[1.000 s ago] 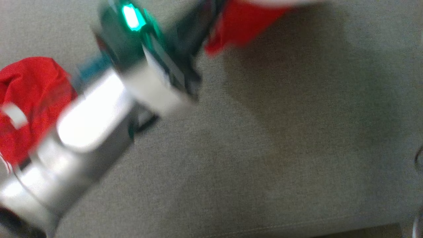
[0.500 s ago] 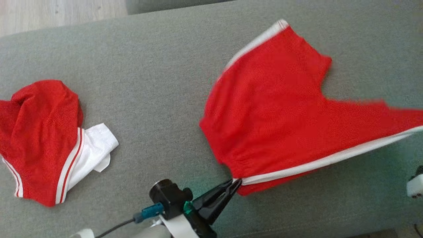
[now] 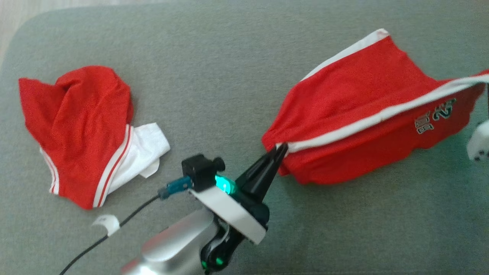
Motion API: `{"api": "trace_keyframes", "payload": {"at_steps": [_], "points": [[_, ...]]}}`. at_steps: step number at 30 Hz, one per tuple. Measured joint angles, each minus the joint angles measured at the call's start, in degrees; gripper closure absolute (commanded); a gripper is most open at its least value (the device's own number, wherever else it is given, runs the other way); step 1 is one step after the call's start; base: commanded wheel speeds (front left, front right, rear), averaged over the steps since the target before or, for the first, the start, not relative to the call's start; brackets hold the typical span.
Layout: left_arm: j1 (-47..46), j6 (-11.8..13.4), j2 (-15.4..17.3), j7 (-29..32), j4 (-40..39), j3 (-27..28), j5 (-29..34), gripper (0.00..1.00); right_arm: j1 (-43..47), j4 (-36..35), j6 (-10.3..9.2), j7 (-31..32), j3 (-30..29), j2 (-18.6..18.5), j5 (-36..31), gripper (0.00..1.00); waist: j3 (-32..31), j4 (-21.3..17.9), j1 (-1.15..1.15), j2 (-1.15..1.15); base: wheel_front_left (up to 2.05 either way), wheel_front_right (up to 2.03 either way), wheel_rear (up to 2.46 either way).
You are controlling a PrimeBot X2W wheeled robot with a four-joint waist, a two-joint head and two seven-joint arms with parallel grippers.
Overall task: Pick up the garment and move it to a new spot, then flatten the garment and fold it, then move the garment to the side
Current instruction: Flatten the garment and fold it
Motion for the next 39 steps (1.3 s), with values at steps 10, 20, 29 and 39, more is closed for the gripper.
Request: {"api": "trace_keyframes", "payload": {"at_steps": [10, 20, 29, 39], "points": [[-5.93, 0.00, -3.21, 0.00, 4.92, 1.57, -5.06, 1.00, -19.52, 19.28, 0.00, -0.38, 9.53, -2.16, -1.40, 1.00, 4.95, 3.18, 0.01, 0.00, 0.00, 0.00, 0.00], [-7.26, 0.00, -4.58, 0.00, 7.58, 2.91, -3.94, 0.00, -29.04, 33.31, 0.00, -5.91, 15.47, -1.74, 1.51, 0.00, 8.31, 6.41, 0.02, 0.00, 0.00, 0.00, 0.00], [-3.32, 1.12, -6.99, 0.00, 6.32, 16.72, 16.46, 0.00, -27.55, 38.20, 0.00, -5.55, 20.06, -6.86, 20.53, 0.00, 7.79, 8.63, 0.00, 0.00, 0.00, 0.00, 0.00], [12.77, 4.10, -8.34, 0.00, -9.58, 29.22, 31.98, 0.00, -23.63, 38.91, 0.00, -0.23, 23.88, -8.89, 33.40, 1.00, 6.93, 9.94, 0.00, 0.00, 0.00, 0.00, 0.00]]}}
